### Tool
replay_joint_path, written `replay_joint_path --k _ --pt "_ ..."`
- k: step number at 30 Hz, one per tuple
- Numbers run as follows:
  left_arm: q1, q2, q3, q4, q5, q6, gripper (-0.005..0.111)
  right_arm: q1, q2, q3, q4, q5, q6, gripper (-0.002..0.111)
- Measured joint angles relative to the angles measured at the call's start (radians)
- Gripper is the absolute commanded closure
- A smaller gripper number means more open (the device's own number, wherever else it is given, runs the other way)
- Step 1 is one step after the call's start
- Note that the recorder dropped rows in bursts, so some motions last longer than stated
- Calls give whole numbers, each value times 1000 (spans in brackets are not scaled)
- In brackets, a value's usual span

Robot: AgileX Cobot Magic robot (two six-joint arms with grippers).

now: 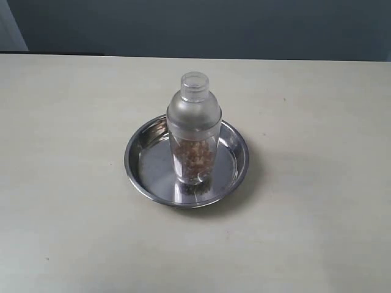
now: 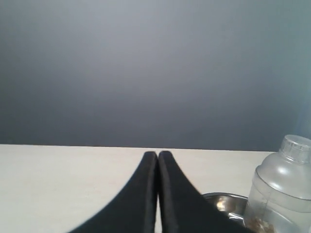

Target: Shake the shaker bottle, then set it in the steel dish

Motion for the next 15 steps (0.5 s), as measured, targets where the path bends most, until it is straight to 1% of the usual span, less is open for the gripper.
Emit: replay_joint_path --k 2,5,8,11,15 --pt "0 -8 2 -82 37 65 106 0 0 0 0 0 0 109" --pt "0 -36 2 -268 122 239 106 0 0 0 0 0 0 109" --pt "0 -77 2 -407 195 392 106 0 0 0 0 0 0 109" --pt "0 -114 2 -485 263 466 106 0 0 0 0 0 0 109" --pt "0 -147 32 -572 303 554 106 0 0 0 0 0 0 109"
